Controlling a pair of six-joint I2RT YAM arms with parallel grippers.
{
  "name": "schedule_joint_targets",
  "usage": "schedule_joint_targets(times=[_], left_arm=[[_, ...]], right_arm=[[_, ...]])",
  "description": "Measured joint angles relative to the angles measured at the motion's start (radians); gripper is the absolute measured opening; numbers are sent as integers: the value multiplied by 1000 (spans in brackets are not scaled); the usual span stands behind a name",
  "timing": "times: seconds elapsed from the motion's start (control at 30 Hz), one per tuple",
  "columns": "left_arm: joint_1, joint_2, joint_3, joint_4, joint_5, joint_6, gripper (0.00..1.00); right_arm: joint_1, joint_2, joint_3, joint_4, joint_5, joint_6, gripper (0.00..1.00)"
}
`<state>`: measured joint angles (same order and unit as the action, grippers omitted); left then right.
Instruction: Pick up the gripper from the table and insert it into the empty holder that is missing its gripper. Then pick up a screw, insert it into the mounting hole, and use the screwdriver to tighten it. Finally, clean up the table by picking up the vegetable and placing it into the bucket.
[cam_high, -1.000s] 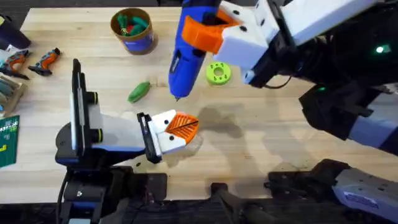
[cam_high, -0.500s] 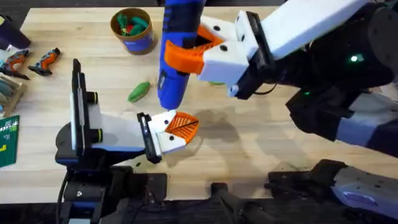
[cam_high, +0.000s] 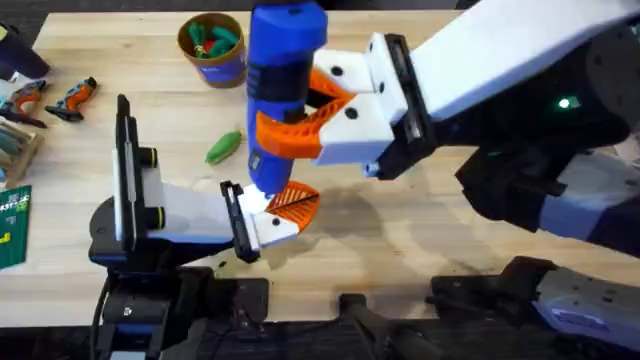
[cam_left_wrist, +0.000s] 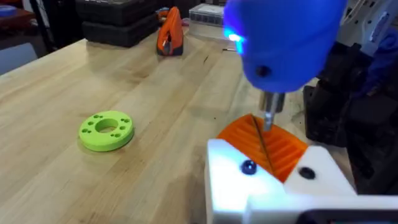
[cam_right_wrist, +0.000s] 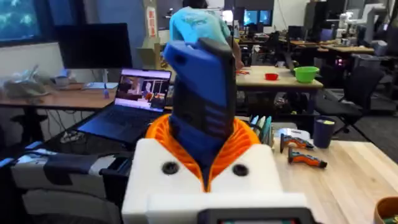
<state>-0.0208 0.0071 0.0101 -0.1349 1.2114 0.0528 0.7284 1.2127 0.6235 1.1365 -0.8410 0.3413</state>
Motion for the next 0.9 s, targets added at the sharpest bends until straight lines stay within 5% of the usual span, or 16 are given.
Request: schedule_joint_targets(times=[0.9], left_arm=[[0, 0, 0, 0, 0, 0, 11]], right_arm=[[19, 69, 2, -9, -14, -40, 25]])
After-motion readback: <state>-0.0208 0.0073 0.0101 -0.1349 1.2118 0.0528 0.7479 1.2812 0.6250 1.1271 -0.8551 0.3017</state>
